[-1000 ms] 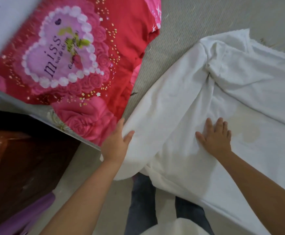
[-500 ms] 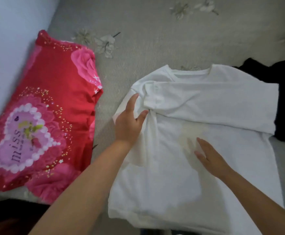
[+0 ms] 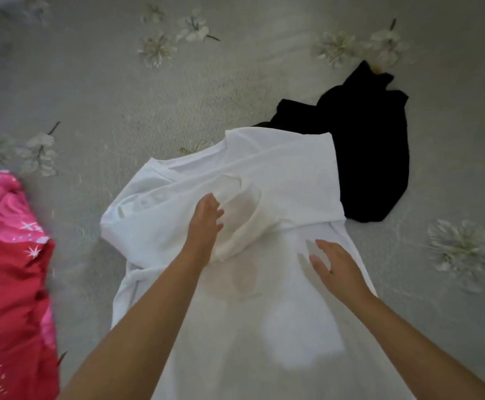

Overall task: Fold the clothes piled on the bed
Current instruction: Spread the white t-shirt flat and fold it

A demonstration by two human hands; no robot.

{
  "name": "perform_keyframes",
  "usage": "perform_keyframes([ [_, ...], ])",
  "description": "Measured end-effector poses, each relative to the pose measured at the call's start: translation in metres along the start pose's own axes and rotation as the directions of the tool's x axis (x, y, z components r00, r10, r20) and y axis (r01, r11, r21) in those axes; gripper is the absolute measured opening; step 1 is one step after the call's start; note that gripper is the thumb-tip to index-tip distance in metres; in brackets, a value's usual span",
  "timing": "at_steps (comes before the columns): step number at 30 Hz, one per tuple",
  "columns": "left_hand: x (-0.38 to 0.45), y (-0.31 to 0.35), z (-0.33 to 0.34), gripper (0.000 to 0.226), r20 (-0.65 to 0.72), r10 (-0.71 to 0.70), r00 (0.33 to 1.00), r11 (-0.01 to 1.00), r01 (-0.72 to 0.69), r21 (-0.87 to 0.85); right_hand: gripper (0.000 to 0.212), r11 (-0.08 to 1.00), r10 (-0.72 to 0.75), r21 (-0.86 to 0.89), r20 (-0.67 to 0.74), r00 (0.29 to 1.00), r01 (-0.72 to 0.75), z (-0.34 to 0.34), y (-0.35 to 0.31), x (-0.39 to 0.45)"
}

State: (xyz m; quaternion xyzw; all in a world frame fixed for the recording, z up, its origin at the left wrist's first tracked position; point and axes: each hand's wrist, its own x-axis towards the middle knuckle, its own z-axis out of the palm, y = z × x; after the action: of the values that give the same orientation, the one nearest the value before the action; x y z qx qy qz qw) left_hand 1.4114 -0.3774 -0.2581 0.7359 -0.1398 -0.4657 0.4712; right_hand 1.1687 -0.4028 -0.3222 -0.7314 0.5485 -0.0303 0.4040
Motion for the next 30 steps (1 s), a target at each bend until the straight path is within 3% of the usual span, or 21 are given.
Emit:
perform_keyframes([
  [1, 0.001, -0.013, -0.014, 0.038, -0.051, 0.033, 0.998, 0.981, -0.023, 0.194, 0.071, 0.997, -0.073, -0.037, 0.007, 0.997, 0.073, 0.006, -0.01, 0.002],
  [3, 0.003, -0.039, -0.043, 0.035, -0.146, 0.09, 0.985, 0.884, -0.011, 0.468, 0.064, 0.939, -0.292, -0.2, -0.042, 0.955, 0.278, 0.027, -0.027, 0.013],
  [6, 0.0, -0.063, -0.085, 0.035, -0.205, 0.108, 0.973, 0.757, 0.053, 0.652, 0.058, 0.711, -0.576, -0.473, 0.032, 0.817, 0.52, 0.069, -0.056, 0.036],
  [8, -0.001, -0.077, -0.111, 0.04, -0.156, 0.163, 0.974, 0.631, 0.018, 0.775, 0.064, 0.607, -0.627, -0.576, 0.078, 0.775, 0.549, 0.095, -0.074, 0.054],
  [10, 0.004, -0.088, -0.131, 0.055, -0.061, 0.188, 0.98, 0.476, -0.037, 0.879, 0.062, 0.579, -0.576, -0.626, 0.138, 0.805, 0.522, 0.104, -0.091, 0.068],
  [13, 0.012, -0.099, -0.15, 0.049, 0.053, 0.154, 0.987, 0.245, -0.09, 0.965, 0.021, 0.589, -0.662, -0.569, 0.069, 0.747, 0.574, 0.087, -0.106, 0.084],
  [15, 0.015, -0.103, -0.154, 0.041, 0.057, 0.098, 0.994, 0.16, -0.072, 0.984, 0.02, 0.739, -0.641, -0.389, -0.158, 0.751, 0.55, 0.057, -0.106, 0.093],
  [16, 0.017, -0.104, -0.155, 0.04, 0.043, 0.089, 0.995, 0.132, -0.054, 0.99, 0.027, 0.854, -0.516, -0.264, -0.325, 0.793, 0.448, 0.036, -0.107, 0.095],
  [17, 0.017, -0.104, -0.155, 0.039, 0.037, 0.086, 0.996, 0.129, -0.048, 0.991, 0.034, 0.951, -0.306, -0.103, -0.466, 0.83, 0.292, 0.014, -0.106, 0.096],
  [19, 0.019, -0.099, -0.15, 0.038, 0.069, 0.133, 0.989, 0.164, -0.09, 0.982, 0.034, 0.982, 0.135, 0.19, -0.618, 0.775, -0.02, -0.021, -0.091, 0.099],
  [21, 0.026, -0.096, -0.146, 0.046, 0.127, 0.227, 0.966, 0.193, -0.172, 0.966, 0.033, 0.947, 0.322, 0.204, -0.635, 0.702, -0.249, -0.042, -0.073, 0.096],
  [23, 0.034, -0.084, -0.136, 0.035, 0.141, 0.264, 0.954, 0.214, -0.201, 0.956, 0.043, 0.951, 0.259, 0.034, -0.625, 0.736, -0.306, -0.046, -0.066, 0.093],
  [25, 0.047, -0.075, -0.126, 0.037, 0.129, 0.333, 0.934, 0.23, -0.213, 0.95, 0.041, 0.958, 0.095, -0.183, -0.527, 0.844, -0.222, -0.038, -0.064, 0.094],
  [27, 0.061, -0.065, -0.124, 0.047, 0.033, 0.338, 0.94, 0.261, -0.128, 0.957, 0.037, 0.921, -0.053, -0.378, -0.373, 0.926, -0.099, -0.029, -0.067, 0.102],
  [30, 0.082, -0.061, -0.132, 0.051, -0.102, 0.297, 0.949, 0.238, 0.029, 0.971, 0.043, 0.82, -0.181, -0.566, -0.126, 0.975, 0.079, -0.019, -0.074, 0.13],
])
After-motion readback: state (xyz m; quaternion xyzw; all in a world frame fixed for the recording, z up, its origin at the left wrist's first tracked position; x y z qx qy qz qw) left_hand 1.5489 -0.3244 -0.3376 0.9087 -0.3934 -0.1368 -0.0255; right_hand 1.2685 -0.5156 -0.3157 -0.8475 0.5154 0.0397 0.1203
